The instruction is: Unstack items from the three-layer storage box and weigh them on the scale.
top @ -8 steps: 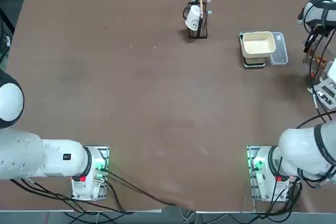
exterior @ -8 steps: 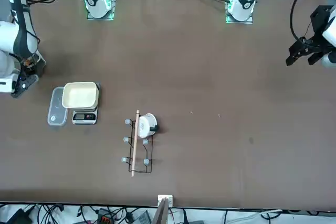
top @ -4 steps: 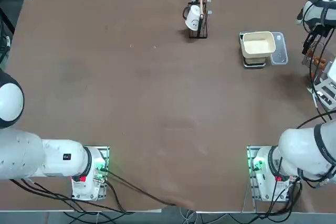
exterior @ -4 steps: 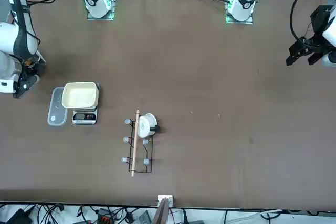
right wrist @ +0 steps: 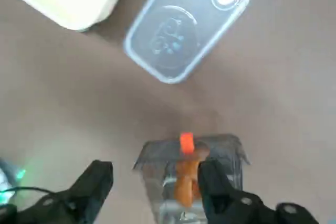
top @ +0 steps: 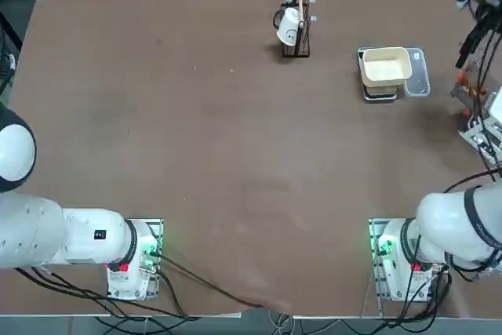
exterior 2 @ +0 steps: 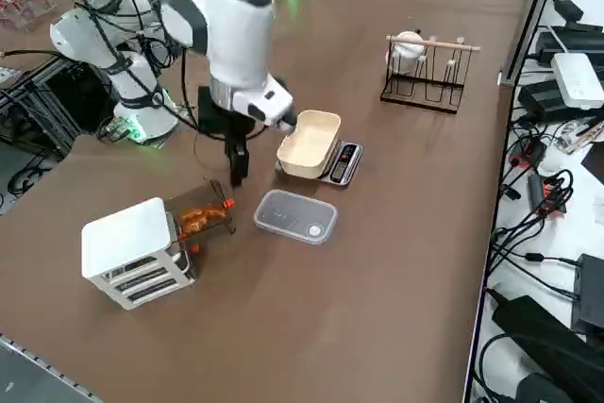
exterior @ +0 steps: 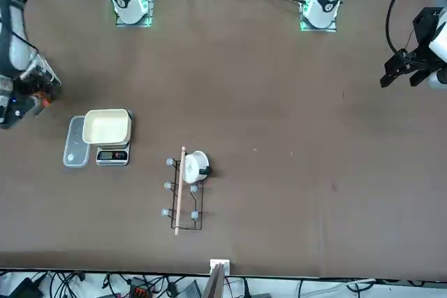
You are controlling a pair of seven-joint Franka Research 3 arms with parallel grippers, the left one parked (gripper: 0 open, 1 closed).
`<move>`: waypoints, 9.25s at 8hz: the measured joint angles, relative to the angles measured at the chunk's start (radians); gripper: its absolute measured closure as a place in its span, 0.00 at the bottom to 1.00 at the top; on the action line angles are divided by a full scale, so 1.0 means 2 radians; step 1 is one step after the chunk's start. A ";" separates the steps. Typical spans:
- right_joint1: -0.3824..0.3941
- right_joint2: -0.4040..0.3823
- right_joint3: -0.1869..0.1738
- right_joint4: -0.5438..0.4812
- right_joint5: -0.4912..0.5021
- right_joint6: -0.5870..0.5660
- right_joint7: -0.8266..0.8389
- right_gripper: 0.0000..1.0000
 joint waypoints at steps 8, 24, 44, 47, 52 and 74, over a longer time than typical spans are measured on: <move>-0.069 0.005 -0.015 -0.102 0.000 0.167 -0.089 0.41; -0.079 -0.012 0.011 -0.010 0.055 -0.005 -0.075 0.63; 0.048 0.045 -0.008 -0.041 -0.013 0.078 0.029 0.98; 0.026 0.049 -0.008 -0.072 -0.041 0.113 0.026 0.98; -0.028 0.046 -0.010 -0.078 -0.080 0.097 0.023 0.99; -0.067 0.089 -0.004 -0.092 -0.202 0.141 0.065 0.44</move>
